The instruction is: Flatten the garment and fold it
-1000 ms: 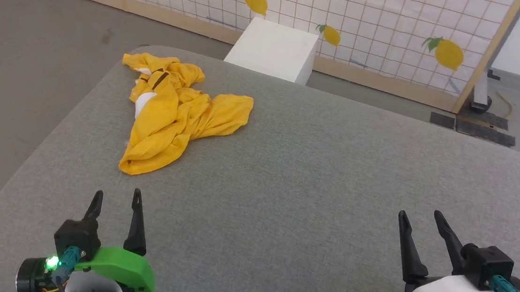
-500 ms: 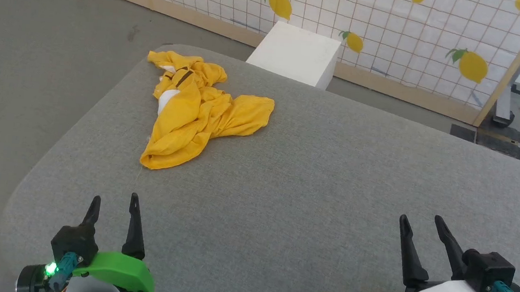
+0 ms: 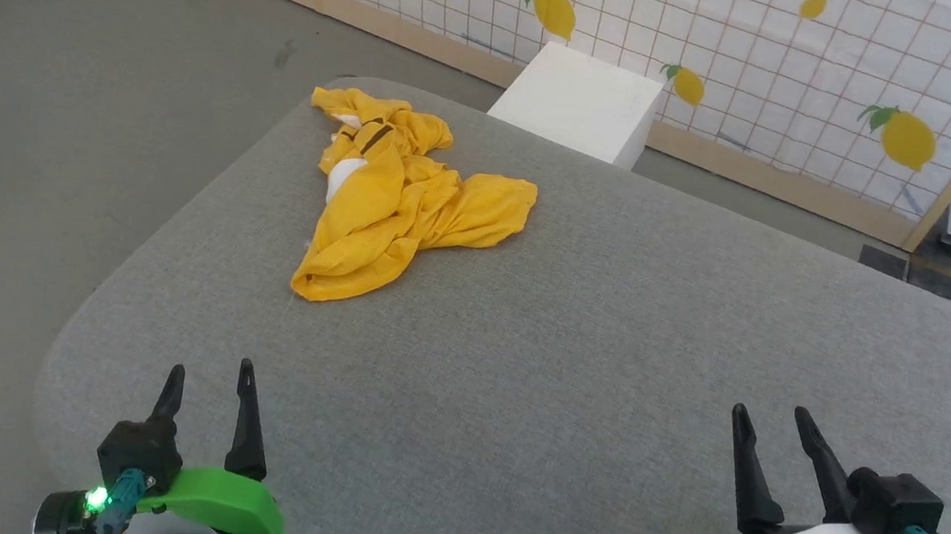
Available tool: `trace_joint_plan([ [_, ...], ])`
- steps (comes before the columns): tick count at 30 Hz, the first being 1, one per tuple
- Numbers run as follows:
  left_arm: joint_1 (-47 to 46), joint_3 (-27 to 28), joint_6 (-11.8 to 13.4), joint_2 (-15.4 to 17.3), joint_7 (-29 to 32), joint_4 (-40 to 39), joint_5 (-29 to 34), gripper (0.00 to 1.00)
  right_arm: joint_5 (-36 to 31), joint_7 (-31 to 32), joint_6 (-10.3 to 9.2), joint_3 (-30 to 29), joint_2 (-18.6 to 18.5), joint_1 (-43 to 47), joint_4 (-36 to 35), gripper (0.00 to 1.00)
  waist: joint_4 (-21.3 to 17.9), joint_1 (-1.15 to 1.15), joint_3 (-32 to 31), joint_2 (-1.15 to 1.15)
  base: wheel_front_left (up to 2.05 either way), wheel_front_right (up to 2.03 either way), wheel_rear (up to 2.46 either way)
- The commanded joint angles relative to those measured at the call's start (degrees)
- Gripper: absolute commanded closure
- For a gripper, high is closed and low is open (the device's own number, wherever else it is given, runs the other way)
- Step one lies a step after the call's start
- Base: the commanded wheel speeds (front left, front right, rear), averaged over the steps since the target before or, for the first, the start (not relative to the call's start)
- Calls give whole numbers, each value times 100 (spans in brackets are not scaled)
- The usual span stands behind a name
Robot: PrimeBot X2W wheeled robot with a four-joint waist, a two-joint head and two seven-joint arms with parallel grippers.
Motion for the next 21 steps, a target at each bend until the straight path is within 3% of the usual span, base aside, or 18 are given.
trace_joint_plan([
  [1, 84, -7, 60, 1, -63, 41, -4, 0, 61, -71, -7, -1, -1, 76, 44, 0, 63, 0, -9, 0, 0, 0, 0],
  [21, 91, -103, 146, 98, -306, 256, -46, 0, 257, -319, -8, 7, 0, 166, 260, 0, 476, 0, -36, 0, 0, 0, 0],
])
